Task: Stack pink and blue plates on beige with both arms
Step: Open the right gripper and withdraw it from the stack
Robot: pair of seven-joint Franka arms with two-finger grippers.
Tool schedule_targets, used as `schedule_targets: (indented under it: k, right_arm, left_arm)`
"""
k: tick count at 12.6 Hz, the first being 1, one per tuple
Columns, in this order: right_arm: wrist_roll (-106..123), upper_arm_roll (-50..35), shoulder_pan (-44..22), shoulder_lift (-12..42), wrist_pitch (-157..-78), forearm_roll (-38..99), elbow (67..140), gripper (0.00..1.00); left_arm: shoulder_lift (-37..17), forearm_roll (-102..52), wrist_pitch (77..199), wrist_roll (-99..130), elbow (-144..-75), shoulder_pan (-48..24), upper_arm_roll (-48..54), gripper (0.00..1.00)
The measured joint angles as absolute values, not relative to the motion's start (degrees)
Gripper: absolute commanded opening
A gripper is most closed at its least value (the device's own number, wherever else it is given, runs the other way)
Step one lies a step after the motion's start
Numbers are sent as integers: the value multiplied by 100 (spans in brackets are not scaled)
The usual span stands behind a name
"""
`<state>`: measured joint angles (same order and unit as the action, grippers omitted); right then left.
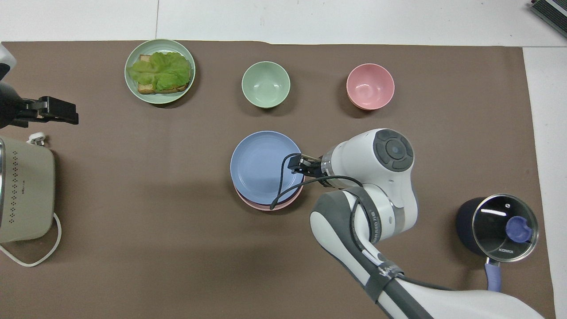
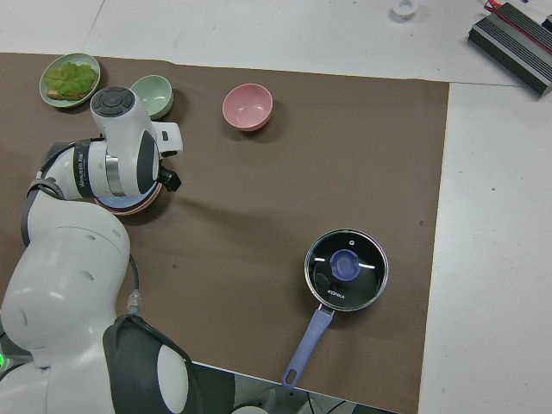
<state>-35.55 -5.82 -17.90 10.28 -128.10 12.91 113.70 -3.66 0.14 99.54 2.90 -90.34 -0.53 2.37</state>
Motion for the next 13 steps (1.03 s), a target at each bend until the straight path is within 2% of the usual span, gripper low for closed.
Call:
schedule_targets:
  k: [3, 7, 10, 13]
  right_arm:
    - [-3319, -565, -1085, 366, -11989, 441, 11337, 100]
    - [-2246, -549, -129, -241, -11047, 323, 10994, 100]
    - [-1623, -544, 389, -301, -9879, 186, 9998, 100]
    - [-1425, -567, 410, -223, -9045, -47, 9260, 100]
  left_arm:
    - [-366, 14, 9954, 289, -9034, -53, 237, 100]
    - [-366, 14, 9954, 289, -9034, -53, 237, 100]
    - [-366, 14, 9953, 289, -9034, -53, 237, 100]
    - [-366, 14, 9953, 289, -9034, -53, 237, 100]
